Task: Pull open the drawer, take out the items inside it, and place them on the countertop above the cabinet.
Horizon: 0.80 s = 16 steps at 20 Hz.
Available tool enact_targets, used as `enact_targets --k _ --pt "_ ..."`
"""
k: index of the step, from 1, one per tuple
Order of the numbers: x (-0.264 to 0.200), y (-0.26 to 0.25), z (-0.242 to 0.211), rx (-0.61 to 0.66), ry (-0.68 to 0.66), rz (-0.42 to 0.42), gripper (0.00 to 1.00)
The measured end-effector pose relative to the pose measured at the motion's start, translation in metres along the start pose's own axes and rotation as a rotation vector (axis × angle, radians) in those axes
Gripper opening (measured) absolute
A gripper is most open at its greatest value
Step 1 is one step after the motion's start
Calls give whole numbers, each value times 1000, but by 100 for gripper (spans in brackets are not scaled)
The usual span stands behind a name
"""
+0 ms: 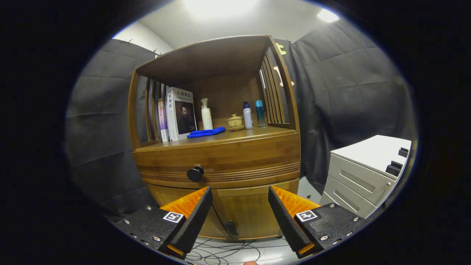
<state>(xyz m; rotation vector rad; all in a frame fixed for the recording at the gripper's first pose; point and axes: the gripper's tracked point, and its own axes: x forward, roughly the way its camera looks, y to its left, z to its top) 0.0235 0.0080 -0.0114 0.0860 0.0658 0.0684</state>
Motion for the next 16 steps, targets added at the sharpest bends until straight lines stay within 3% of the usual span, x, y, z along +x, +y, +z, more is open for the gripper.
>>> enact_targets --k 6,16 --pt "54 24 29 7 -2 22 96" --pt "107 74 17 -20 18 118 95"
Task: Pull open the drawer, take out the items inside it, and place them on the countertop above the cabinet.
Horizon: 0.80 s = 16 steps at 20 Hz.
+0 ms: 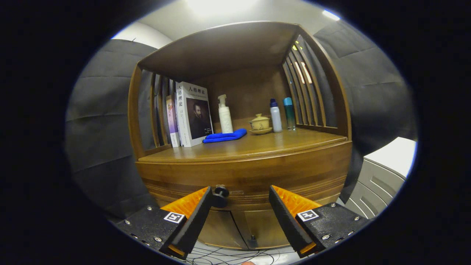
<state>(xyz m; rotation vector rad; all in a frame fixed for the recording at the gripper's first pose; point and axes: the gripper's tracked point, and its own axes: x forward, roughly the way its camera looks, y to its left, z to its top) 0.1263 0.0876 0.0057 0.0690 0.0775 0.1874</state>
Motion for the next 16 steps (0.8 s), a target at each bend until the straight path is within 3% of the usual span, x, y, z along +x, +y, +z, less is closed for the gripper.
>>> enact_targets --k 7,12,14,16 --pt "34 29 -31 -37 69 47 95" --pt "48 32 -60 -38 156 48 89" --pt "51 30 -61 -34 160 41 81" --pt "50 34 -64 1 178 48 63"
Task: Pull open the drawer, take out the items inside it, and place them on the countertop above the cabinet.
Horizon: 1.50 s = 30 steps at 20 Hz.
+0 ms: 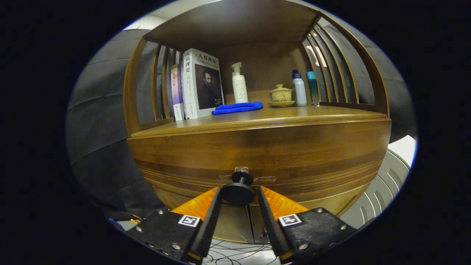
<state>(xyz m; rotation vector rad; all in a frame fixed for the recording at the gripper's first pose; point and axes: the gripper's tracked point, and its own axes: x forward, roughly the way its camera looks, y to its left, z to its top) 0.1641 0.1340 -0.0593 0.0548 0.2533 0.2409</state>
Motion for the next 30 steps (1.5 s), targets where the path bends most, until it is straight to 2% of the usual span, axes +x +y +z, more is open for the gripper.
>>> enact_targets --k 2,10,17,18,21,23,26,30 --pt "2 -1 -1 21 10 5 52" --pt "0 0 -4 20 40 -8 29" --pt "-33 2 -17 19 44 -18 29" --pt "-44 0 -38 19 95 -38 22" --pt "-81 15 -90 32 128 -39 1" --pt "-87 22 -105 5 128 -20 1" --pt "-82 19 -80 -1 63 -20 2" --pt "-64 -9 -32 28 -28 -86 63"
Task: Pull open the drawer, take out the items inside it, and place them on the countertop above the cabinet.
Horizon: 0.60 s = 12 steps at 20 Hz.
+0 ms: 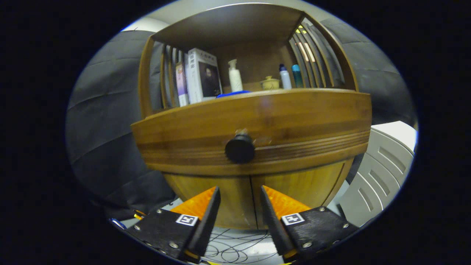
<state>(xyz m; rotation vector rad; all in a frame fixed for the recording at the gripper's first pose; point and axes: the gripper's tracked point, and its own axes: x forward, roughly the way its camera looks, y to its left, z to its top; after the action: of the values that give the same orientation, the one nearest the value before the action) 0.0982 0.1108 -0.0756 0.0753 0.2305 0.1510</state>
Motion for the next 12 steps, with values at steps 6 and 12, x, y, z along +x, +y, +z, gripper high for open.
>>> enact_targets --k 6,12 --pt "29 12 41 -11 -43 31 82" --pt "34 15 39 -59 -7 23 45"
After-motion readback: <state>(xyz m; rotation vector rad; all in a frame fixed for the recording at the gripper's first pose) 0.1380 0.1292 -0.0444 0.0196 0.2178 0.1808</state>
